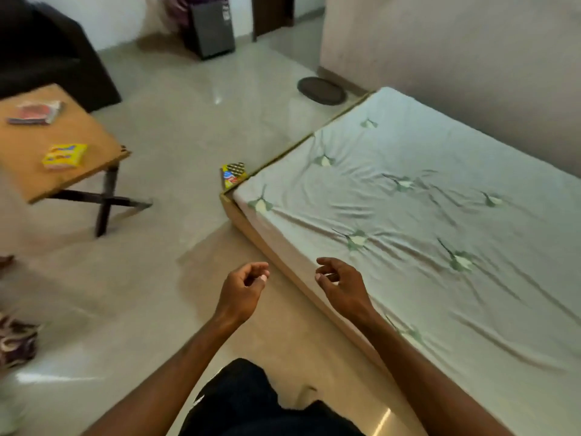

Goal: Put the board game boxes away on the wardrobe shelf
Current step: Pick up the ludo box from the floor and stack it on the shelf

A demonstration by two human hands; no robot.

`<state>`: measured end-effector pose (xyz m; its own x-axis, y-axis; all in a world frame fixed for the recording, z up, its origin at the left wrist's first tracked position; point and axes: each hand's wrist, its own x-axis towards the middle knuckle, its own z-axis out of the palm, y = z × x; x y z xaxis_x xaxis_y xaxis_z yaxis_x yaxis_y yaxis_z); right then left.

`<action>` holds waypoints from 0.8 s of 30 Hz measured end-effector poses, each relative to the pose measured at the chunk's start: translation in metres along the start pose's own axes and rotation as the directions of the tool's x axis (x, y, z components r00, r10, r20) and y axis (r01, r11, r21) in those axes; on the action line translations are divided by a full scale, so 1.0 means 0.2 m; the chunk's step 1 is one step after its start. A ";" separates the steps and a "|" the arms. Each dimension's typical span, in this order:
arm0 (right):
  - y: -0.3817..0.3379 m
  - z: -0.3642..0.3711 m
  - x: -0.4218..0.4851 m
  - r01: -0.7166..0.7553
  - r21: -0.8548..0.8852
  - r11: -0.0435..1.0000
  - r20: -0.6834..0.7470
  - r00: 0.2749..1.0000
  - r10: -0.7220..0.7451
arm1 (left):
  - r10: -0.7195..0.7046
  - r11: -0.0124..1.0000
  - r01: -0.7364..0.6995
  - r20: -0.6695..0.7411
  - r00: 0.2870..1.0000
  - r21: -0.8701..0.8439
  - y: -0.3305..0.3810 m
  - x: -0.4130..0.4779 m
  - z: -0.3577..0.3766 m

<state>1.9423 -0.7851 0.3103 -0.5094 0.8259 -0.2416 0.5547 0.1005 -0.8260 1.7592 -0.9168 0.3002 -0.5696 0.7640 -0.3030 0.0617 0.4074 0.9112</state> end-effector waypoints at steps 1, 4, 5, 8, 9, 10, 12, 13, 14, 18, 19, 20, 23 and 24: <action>-0.06 0.05 0.12 0.014 -0.013 1.000 0.035 0.999 -0.014 | -0.011 1.000 0.010 -0.041 0.999 -0.012 -0.01 0.08 -0.07; -0.27 0.26 0.49 0.065 -0.030 0.997 0.116 0.991 -0.061 | -0.043 0.998 0.034 -0.162 0.986 -0.058 -0.02 0.38 -0.33; -0.35 0.35 0.63 0.083 -0.037 0.996 0.137 0.987 -0.078 | -0.047 0.997 0.033 -0.194 0.980 -0.074 -0.03 0.49 -0.44; -0.57 0.61 0.95 0.113 -0.043 0.993 0.178 0.979 -0.104 | -0.061 0.995 0.040 -0.259 0.964 -0.087 -0.04 0.76 -0.74; -0.65 0.69 1.03 0.110 -0.037 0.993 0.188 0.977 -0.101 | -0.074 0.995 0.052 -0.276 0.958 -0.085 -0.05 0.84 -0.83; -0.75 0.80 1.14 0.110 -0.028 0.994 0.195 0.975 -0.103 | -0.077 0.995 0.053 -0.299 0.951 -0.086 -0.05 0.95 -0.97; -0.92 0.96 1.30 0.120 -0.016 0.993 0.212 0.971 -0.114 | -0.083 0.995 0.059 -0.321 0.943 -0.084 -0.04 1.11 -1.17; -1.02 1.05 1.41 0.129 -0.009 0.992 0.224 0.967 -0.124 | -0.085 0.994 0.059 -0.336 0.938 -0.088 -0.03 1.22 -1.28; -1.09 1.12 1.48 0.141 -0.014 0.990 0.237 0.962 -0.134 | -0.090 0.994 0.063 -0.347 0.933 -0.088 -0.02 1.30 -1.37; -1.33 1.36 1.82 0.169 -0.023 0.985 0.268 0.951 -0.157 | -0.112 0.992 0.085 -0.358 0.927 -0.090 0.03 1.64 -1.64; -1.37 1.41 1.91 0.165 -0.021 0.986 0.271 0.950 -0.154 | -0.112 0.993 0.087 -0.355 0.928 -0.085 0.04 1.73 -1.70; -1.41 1.47 2.04 0.156 -0.003 0.988 0.278 0.949 -0.149 | -0.107 0.993 0.084 -0.351 0.930 -0.080 0.06 1.86 -1.76; -1.53 1.59 2.38 0.116 0.047 0.992 0.277 0.953 -0.125 | -0.096 0.995 0.084 -0.334 0.938 -0.050 0.09 2.22 -1.92; -1.55 1.63 2.48 0.103 0.051 0.993 0.267 0.957 -0.113 | -0.100 0.995 0.091 -0.326 0.940 -0.042 0.10 2.33 -1.96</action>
<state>1.3032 -0.5875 0.2816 -0.7256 0.6312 -0.2741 0.4649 0.1560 -0.8715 1.1732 -0.7491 0.2871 -0.8088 0.5146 -0.2846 -0.0248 0.4537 0.8908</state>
